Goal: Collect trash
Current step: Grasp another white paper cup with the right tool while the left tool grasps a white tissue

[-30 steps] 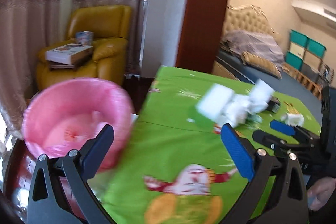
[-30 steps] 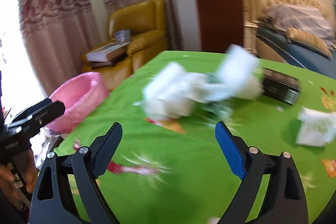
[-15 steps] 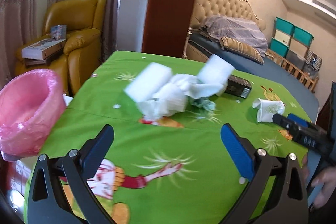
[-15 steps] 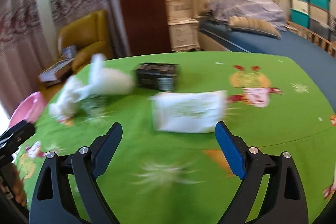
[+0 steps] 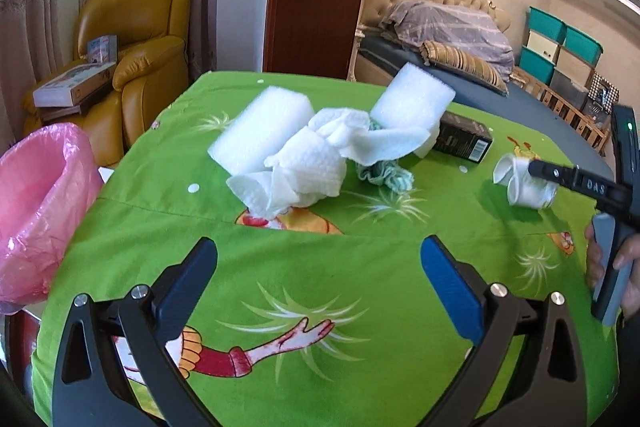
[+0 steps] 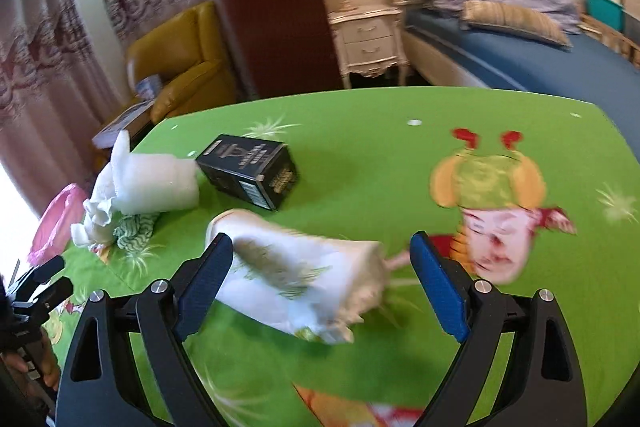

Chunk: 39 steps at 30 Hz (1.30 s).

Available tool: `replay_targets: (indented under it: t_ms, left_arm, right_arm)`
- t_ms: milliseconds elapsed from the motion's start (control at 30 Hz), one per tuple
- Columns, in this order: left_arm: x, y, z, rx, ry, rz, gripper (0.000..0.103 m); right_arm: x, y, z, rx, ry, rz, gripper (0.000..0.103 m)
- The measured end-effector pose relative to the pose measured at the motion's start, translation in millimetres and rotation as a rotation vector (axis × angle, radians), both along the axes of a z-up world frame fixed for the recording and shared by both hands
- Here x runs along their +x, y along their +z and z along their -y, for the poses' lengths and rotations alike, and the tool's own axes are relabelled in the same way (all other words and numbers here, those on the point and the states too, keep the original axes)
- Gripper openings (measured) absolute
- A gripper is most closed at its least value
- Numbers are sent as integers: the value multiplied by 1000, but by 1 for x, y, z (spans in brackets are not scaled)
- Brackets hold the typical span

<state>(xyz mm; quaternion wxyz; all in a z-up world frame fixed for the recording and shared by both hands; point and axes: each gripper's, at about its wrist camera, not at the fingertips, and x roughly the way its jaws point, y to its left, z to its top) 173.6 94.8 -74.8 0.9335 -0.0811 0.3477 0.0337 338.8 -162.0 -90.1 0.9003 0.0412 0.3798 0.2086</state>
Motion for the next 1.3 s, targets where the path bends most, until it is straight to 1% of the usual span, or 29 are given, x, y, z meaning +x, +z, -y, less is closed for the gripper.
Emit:
replay_targets:
  t_ms: [67,133,233,267,333,433,500,567,600,633,700,767,900,1033,1100,1167,1200,1267,1300]
  left_arm:
    - [3,-1,-2,-5,8,-9,99]
    - [3,-2,-5,-5,16,-14,99]
    - [3,-2,-10,-5,32,-14,99]
    - [3,-2,-13,-10,38,-16,99]
    - [3,-2,-17,-17,48,-19,99]
    - [2,-2,-19,-12,56,-20,99]
    - [4,-3,-20,-13,58,-28,99]
    - [6,-3,-20,-14,66,-28,99]
    - [7,-2,-20,-15,67,-27,99]
    - [7,-2,-20,-14,67,-28,99]
    - [11,-3,-21,-10,69,-33,99]
    - [16,-3,-25,-21,73,-44,99]
    - [31,-1,-30,-32,81,-53,99]
    - [48,1,-28,-55,65,-55,98]
    - [58,1,-21,-20,65,-56,97]
    - [68,-2,-15,0,48,-76,86]
    - [74,-4,-13,-2,41,-87,80]
    - [81,-8,-10,5,47,-98,75]
    - [87,-11,-9,0,38,-119,66]
  right_arm:
    - [6,-6,-6,15,30,-41,85]
    - [2,-8,-9,39,66,-50,84]
    - [-20,-5,-12,65,133,-39,76]
    - [-29,-5,-14,61,156,-48,76]
    - [-49,-5,-18,36,192,-38,76]
    - [-68,-3,-23,28,209,-22,76]
    - [-69,-1,-23,21,187,-8,76]
    - [-58,-1,-24,-28,132,-9,72]
    - [-55,-2,-27,-47,107,-13,65]
    - [-50,-4,-26,-63,90,-19,57]
    - [-49,-7,-28,-95,65,-25,47]
    - [-52,-8,-31,-100,55,-20,46]
    - [-71,3,-36,-101,26,53,45]
    - [-82,7,-39,-114,5,88,45]
    - [-83,6,-40,-111,2,83,45]
    - [-83,4,-40,-104,-1,73,45]
    - [-83,2,-41,-102,-4,70,45]
    - [-81,0,-40,-102,-5,65,45]
    - [-81,0,-40,-102,-6,65,45]
